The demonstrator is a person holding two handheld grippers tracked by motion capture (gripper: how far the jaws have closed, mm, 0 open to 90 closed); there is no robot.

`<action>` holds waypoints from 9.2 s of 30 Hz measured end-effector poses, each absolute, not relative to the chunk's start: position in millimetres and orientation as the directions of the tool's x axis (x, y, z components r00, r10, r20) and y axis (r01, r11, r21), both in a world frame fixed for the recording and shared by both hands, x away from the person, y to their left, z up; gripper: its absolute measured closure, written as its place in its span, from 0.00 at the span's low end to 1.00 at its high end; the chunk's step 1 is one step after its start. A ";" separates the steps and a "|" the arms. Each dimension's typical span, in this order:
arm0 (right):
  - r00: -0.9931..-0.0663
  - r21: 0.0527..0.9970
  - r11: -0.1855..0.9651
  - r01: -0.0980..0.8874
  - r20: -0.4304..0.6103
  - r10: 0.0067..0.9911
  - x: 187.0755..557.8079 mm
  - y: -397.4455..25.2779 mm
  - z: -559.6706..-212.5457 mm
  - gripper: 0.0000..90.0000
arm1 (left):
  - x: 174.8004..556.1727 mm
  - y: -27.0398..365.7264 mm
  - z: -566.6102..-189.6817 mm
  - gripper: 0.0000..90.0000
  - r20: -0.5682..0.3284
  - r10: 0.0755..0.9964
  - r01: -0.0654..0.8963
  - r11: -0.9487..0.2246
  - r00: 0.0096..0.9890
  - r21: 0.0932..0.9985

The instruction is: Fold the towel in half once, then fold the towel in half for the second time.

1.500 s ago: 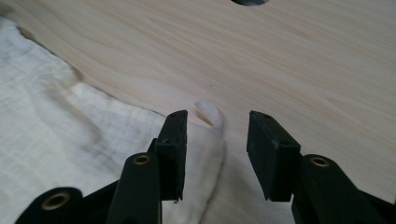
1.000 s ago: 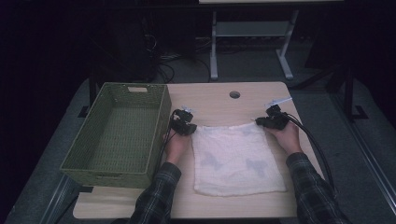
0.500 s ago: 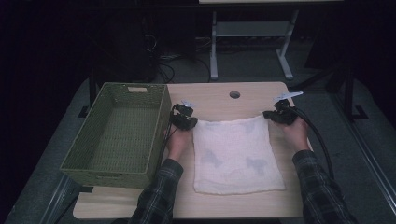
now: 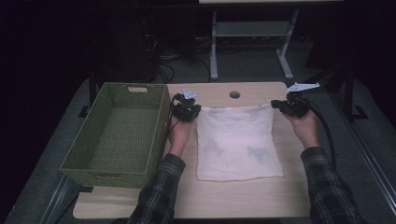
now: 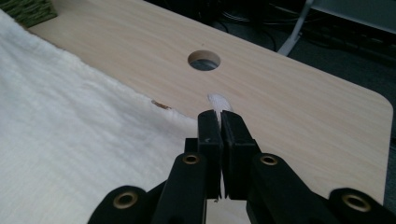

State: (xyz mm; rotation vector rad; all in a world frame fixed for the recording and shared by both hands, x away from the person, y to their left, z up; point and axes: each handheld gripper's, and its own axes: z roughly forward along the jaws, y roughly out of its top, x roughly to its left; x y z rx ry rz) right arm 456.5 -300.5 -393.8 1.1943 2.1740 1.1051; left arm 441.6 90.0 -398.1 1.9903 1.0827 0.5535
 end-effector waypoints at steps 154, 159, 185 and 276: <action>-0.604 0.716 0.369 0.593 0.092 0.792 373.2 -295.5 -474.3 0.93 | 386.0 98.0 -460.8 0.75 -0.022 0.708 0.548 -0.527 0.706 0.649; -0.602 0.714 0.368 0.595 0.093 0.793 372.6 -294.6 -474.0 0.96 | 384.8 94.7 -459.8 0.94 -0.035 0.689 0.545 -0.542 0.724 0.640; -0.576 0.817 0.295 0.495 0.054 0.815 375.9 -305.4 -434.7 0.97 | 379.4 103.1 -415.6 0.98 0.022 0.747 0.452 -0.426 0.665 0.784; -0.624 0.742 0.396 0.541 0.038 0.781 315.3 -301.1 -450.4 0.64 | 359.4 59.8 -431.7 0.47 -0.095 0.408 0.352 -0.623 0.908 0.698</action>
